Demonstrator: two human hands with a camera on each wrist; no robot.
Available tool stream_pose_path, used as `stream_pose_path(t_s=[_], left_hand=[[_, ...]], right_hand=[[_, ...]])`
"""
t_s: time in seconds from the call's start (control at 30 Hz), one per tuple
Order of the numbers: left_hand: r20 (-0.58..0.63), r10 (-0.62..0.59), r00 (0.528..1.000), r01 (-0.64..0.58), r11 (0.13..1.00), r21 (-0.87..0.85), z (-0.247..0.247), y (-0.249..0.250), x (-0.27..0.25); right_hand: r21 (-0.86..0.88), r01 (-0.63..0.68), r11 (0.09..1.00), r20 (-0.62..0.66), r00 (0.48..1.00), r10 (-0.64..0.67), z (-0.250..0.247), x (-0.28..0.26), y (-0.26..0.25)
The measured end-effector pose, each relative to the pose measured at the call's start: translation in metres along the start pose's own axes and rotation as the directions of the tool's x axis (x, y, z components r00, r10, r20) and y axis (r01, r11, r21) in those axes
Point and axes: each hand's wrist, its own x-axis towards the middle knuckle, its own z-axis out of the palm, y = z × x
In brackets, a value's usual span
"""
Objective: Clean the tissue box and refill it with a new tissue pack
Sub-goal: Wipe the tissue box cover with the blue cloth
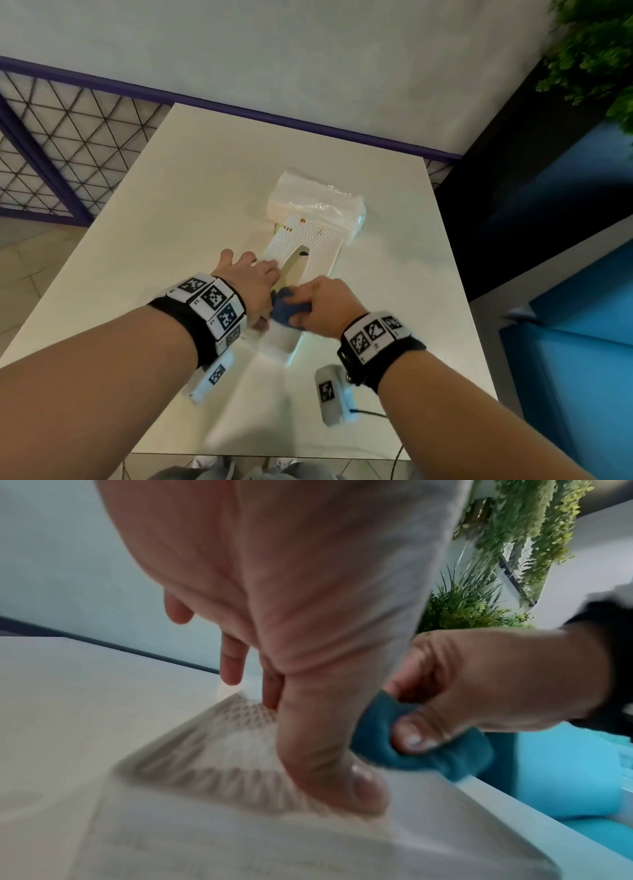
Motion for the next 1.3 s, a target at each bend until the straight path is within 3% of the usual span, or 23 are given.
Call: stream_pose_path(t_s=[0.13, 0.3, 0.43, 0.5, 0.6, 0.73, 0.83, 0.97, 1.03, 1.2, 1.3], left_hand=[[0.032, 0.006, 0.999, -0.007, 1.000, 0.023, -0.002, -0.002, 0.000], [-0.004, 0.020, 1.000, -0.020, 0.999, 0.031, -0.003, -0.002, 0.001], [0.035, 0.024, 0.999, -0.025, 0.999, 0.037, -0.006, -0.002, 0.000], [0.048, 0.023, 0.999, -0.025, 0.999, 0.032, -0.006, -0.003, -0.001], [0.036, 0.007, 0.999, -0.009, 0.999, 0.048, -0.003, -0.001, -0.001], [0.061, -0.026, 0.998, 0.024, 0.999, 0.026, -0.003, 0.005, -0.002], [0.081, -0.038, 0.996, 0.038, 0.999, 0.005, -0.002, 0.008, 0.000], [0.118, -0.064, 0.991, 0.059, 0.997, 0.044, 0.000, 0.011, 0.002], [0.112, -0.072, 0.991, 0.067, 0.996, 0.051, 0.001, 0.011, 0.001], [0.089, -0.072, 0.993, 0.070, 0.997, 0.029, 0.006, 0.009, -0.001], [0.099, -0.065, 0.993, 0.065, 0.998, 0.003, 0.003, 0.009, -0.001]], right_hand=[[0.105, -0.116, 0.988, -0.122, 0.984, 0.129, -0.003, 0.019, 0.014], [0.027, 0.087, 0.996, -0.071, 0.994, -0.084, 0.020, -0.006, -0.013], [0.088, 0.037, 0.995, -0.068, 0.997, -0.032, 0.019, 0.007, 0.002], [0.022, -0.004, 1.000, -0.069, 0.998, 0.006, 0.020, 0.017, 0.000], [-0.041, 0.070, 0.997, -0.080, 0.994, -0.073, 0.029, 0.008, -0.017], [0.061, 0.146, 0.987, -0.044, 0.989, -0.143, 0.022, -0.018, -0.009], [0.067, 0.075, 0.995, -0.021, 0.997, -0.074, 0.005, -0.007, 0.007], [0.102, -0.171, 0.980, -0.075, 0.981, 0.179, -0.020, 0.025, 0.028], [0.096, -0.219, 0.971, -0.126, 0.965, 0.231, -0.025, 0.035, 0.031], [0.101, -0.253, 0.962, -0.107, 0.959, 0.263, -0.006, 0.028, 0.014], [-0.100, -0.120, 0.988, -0.035, 0.993, 0.117, 0.007, -0.001, -0.008]])
